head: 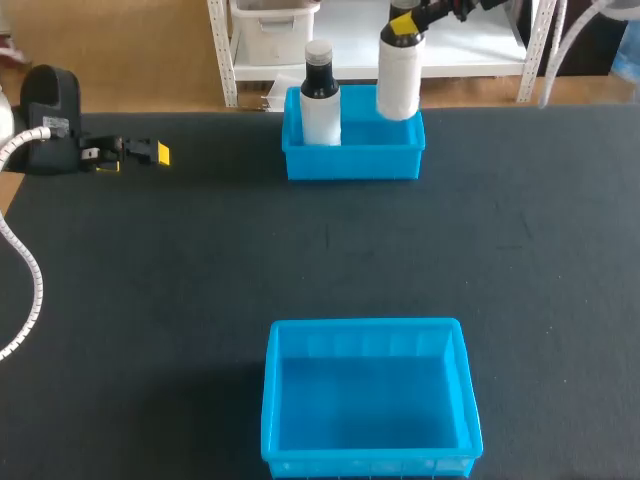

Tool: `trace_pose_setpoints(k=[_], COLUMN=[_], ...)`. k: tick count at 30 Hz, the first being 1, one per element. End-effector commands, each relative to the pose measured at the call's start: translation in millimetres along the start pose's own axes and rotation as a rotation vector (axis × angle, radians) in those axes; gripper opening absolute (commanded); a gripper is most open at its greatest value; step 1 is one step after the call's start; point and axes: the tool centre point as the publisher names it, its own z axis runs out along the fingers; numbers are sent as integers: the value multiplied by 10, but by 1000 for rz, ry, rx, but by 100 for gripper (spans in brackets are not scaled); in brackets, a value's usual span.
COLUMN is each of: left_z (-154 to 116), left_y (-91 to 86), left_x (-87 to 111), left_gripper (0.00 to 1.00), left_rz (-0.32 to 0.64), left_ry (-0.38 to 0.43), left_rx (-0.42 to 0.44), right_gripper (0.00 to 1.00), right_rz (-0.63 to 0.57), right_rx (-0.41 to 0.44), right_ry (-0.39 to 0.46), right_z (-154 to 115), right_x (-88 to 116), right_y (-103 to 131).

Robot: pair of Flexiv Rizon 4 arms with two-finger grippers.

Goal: Pick up the bottle, and place it in the far bin if it is heavy, or in the near bin if it is light.

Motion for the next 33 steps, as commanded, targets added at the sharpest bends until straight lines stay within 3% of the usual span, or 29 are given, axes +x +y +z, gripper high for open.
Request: trace_pose_setpoints(k=[1,14,33], left_z=[0,0,0], left_y=[0,0,0], left_x=[0,0,0], left_gripper=[100,100,100], left_rz=[0,0,0], left_ry=[0,0,0], left_rx=[0,0,0], right_gripper=[0,0,0], right_rz=[4,22,60], right_rx=[-102,-153,-180], right_ry=[-4,-11,-6], right_z=[144,419,602], right_x=[14,184,461], right_y=[-142,-263,-364])
